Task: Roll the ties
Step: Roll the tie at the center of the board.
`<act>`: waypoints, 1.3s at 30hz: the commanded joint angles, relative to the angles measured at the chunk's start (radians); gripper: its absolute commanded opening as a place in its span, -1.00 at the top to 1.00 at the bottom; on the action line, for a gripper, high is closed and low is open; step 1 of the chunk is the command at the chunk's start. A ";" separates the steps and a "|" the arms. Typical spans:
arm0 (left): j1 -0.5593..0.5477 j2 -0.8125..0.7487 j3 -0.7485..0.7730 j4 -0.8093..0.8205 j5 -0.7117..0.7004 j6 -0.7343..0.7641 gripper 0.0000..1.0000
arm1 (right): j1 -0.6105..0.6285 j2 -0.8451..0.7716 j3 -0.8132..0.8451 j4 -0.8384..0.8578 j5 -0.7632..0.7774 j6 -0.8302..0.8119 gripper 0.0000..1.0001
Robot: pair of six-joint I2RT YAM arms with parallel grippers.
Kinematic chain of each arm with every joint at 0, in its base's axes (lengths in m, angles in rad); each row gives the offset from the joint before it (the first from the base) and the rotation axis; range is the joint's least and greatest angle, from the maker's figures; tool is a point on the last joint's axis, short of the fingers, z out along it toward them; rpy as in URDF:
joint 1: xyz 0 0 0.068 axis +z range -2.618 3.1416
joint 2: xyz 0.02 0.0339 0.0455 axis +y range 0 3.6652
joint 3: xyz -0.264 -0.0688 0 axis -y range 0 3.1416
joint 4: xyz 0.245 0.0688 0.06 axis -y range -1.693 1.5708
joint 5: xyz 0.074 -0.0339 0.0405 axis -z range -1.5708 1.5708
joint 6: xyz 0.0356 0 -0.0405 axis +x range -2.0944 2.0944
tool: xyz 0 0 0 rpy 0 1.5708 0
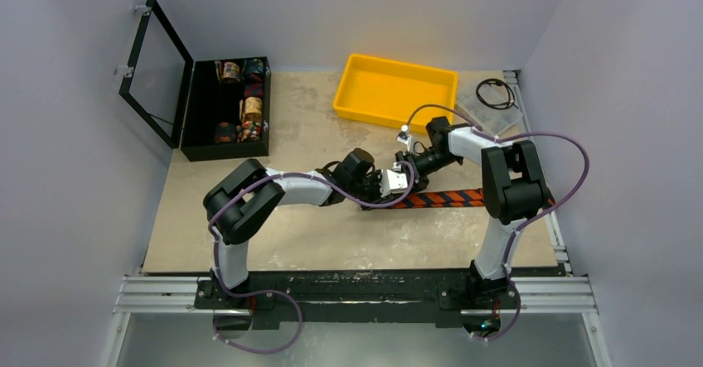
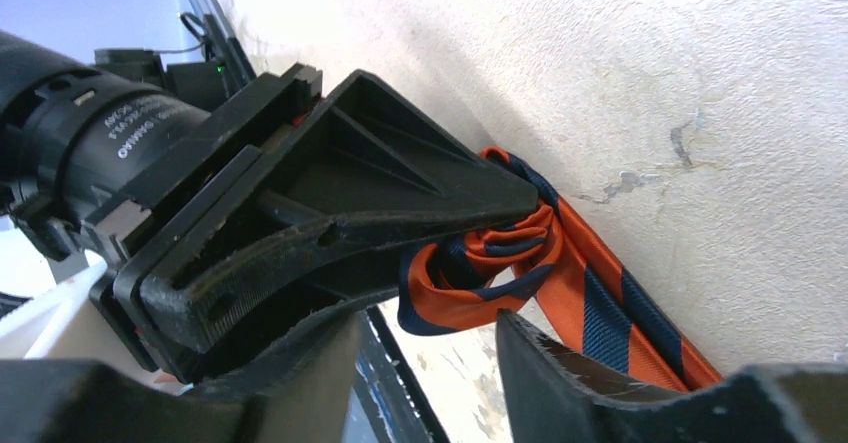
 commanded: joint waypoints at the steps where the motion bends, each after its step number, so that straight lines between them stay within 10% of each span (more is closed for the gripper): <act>1: 0.008 0.080 -0.063 -0.207 -0.139 0.068 0.49 | 0.003 -0.023 0.007 0.070 0.031 0.065 0.05; 9: 0.015 0.058 -0.079 -0.169 -0.058 0.062 0.19 | 0.005 0.029 -0.017 0.086 0.226 0.033 1.00; 28: 0.080 -0.020 -0.212 0.326 0.210 -0.137 -0.38 | 0.050 0.120 -0.009 0.152 0.491 0.014 1.00; 39: 0.044 -0.015 -0.159 0.458 0.202 -0.225 0.18 | 0.067 0.148 0.003 0.154 0.485 0.030 1.00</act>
